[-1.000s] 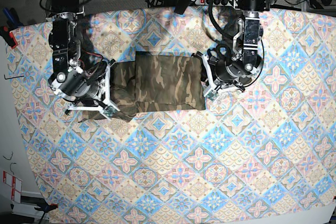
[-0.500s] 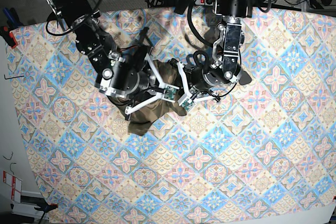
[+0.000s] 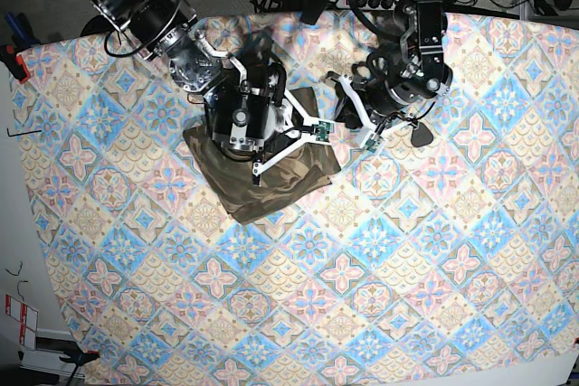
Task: Fold the T-shirt properly
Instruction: 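Lift the strip's end with the right gripper and fold it toward the left gripper, then press the folded stack down with both grippers and release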
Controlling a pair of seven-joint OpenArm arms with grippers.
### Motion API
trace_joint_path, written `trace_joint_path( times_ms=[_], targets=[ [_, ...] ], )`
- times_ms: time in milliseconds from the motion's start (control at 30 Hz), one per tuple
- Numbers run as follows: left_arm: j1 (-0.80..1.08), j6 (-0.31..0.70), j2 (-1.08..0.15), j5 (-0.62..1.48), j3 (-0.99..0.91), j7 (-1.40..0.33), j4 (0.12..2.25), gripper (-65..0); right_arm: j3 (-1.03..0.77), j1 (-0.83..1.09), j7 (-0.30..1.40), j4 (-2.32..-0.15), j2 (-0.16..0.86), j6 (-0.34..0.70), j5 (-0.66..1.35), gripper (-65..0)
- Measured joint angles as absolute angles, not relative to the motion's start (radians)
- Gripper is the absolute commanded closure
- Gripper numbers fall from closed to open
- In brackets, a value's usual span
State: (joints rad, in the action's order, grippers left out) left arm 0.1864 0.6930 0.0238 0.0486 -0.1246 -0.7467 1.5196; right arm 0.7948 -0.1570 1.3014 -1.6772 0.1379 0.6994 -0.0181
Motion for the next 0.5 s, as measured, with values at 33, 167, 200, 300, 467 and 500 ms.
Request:
trace_joint_path(
  times_ms=[33,167,200,300,467,500],
  targets=[
    [0.193,0.694,0.009,0.067,-0.124,-0.747,1.530,-12.4,0.800,-0.156,1.306,-1.672,0.133,0.699,-0.032,-9.1],
    [0.183,0.696,-0.025,0.092,-0.153,-0.745,1.531,-12.4,0.835,-0.163,1.305,-1.671,0.095,0.699,-0.080,-19.8],
    [0.181,0.695,-0.028,0.091,-0.162,-0.743,1.532,-12.4,0.846,-0.163,1.298,-1.675,0.086,0.699,-0.092,-22.9],
    [0.184,0.693,-0.029,0.088,-0.175,-0.744,1.531,-12.4,0.852,-0.160,1.297,-1.679,0.075,0.701,-0.093,-31.5],
    [0.187,0.696,-0.025,0.088,-0.166,-0.743,1.531,-12.4,0.840,-0.160,1.301,-1.718,0.028,0.699,-0.106,-34.6],
    [0.186,0.696,-0.025,0.088,-0.166,-0.744,1.531,-12.4,0.820,-0.157,1.296,-1.750,0.019,0.705,-0.095,-32.3]
  ],
)
